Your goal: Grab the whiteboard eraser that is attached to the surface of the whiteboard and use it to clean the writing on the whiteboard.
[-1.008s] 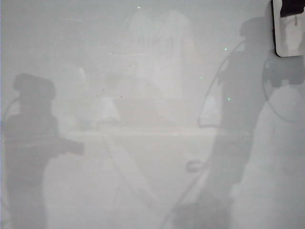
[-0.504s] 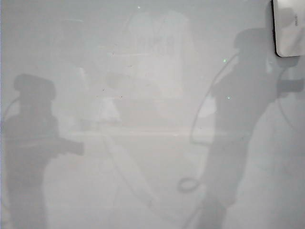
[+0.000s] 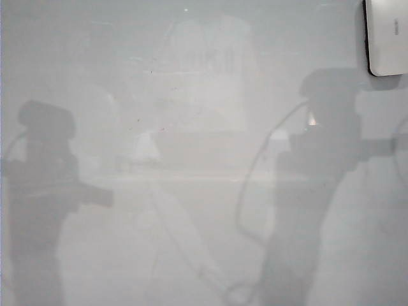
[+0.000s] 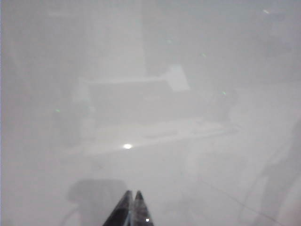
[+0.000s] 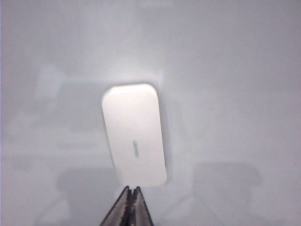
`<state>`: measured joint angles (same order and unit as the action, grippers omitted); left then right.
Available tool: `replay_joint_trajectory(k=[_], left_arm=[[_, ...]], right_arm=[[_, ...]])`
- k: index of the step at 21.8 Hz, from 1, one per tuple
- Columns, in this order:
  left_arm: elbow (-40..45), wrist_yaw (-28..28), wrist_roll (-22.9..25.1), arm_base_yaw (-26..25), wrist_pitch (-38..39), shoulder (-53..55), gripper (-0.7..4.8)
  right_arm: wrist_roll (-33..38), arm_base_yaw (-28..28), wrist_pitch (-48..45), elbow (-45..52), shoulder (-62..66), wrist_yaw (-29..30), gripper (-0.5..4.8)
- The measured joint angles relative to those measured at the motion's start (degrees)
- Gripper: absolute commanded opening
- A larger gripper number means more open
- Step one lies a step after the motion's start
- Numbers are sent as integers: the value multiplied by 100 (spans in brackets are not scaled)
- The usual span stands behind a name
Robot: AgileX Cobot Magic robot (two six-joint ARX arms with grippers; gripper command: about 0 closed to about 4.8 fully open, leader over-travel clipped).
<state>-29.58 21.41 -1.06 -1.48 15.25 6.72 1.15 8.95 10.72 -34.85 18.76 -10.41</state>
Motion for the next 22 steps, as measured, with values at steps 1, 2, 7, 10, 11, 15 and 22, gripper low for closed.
replay_joint_trajectory(k=[1, 2, 7, 10, 11, 15, 22], left_arm=[[0, -52, -2, 0, -2, -55, -6], [0, -107, -2, 0, 0, -129, -6], [-4, -420, -2, 0, 94, -577, -6], [-9, -481, -7, 0, 208, -656, -6], [-4, -501, -35, 0, 232, -640, -6], [63, -503, -109, -7, 302, -629, -6], [1145, -739, -208, -9, 378, -629, -6]], right_arm=[[87, 0, 46, 0, -136, 0, -6], [118, 0, 96, 2, -251, 0, -6], [358, 0, 229, 313, -1174, 0, -6], [481, 0, 455, 581, -1700, 0, -6], [511, 2, 498, 662, -1873, 0, -6], [802, 35, 715, 728, -1849, 17, -6], [1141, 33, 612, 1770, -1862, 772, -4]])
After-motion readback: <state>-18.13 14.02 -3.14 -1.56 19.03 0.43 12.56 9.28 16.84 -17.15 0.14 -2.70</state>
